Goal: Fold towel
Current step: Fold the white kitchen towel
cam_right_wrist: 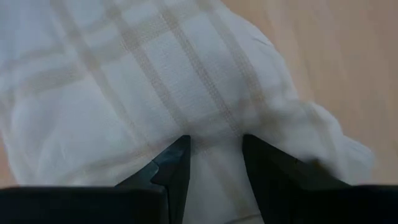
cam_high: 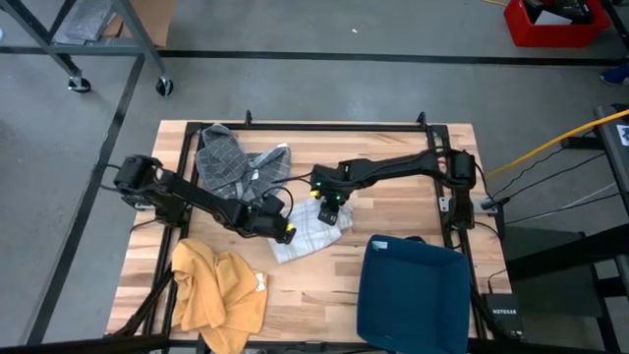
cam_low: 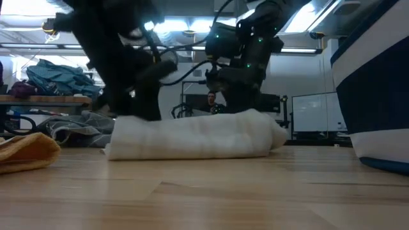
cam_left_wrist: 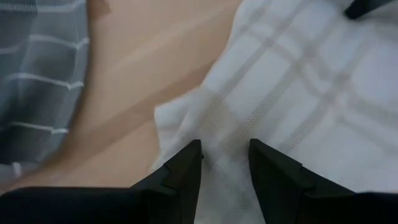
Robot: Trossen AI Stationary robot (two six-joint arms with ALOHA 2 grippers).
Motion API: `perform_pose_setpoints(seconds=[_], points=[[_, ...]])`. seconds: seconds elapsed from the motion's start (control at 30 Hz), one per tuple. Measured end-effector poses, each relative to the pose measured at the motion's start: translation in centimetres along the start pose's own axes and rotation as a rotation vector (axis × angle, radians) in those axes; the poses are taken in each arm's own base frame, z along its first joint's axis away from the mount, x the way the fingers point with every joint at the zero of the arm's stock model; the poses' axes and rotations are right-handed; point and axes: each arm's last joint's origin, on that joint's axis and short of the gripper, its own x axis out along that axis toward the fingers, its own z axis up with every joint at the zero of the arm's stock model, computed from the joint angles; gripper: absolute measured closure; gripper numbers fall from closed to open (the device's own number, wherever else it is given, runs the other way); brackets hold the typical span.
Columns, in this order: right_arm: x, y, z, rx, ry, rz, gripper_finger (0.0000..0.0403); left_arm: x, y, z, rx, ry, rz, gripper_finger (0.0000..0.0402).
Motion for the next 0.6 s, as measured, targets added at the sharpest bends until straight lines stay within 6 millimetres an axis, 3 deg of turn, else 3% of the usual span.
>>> perform_pose_setpoints(seconds=[0.17, 0.47, 0.6], points=[[0.8, -0.2, 0.0, -0.015, 0.008, -0.012, 0.0252, 1.5, 0.0, -1.0, 0.011, 0.033, 0.033, 0.0276], [0.9, -0.3, 0.0, -0.054, 0.004, -0.055, 0.0252, 1.6, -0.1, -1.1, 0.038, 0.044, 0.033, 0.0276], [0.6, -0.2, 0.0, -0.052, 0.003, -0.046, 0.0252, 0.9, -0.1, -0.7, -0.027, 0.023, 0.013, 0.0276]])
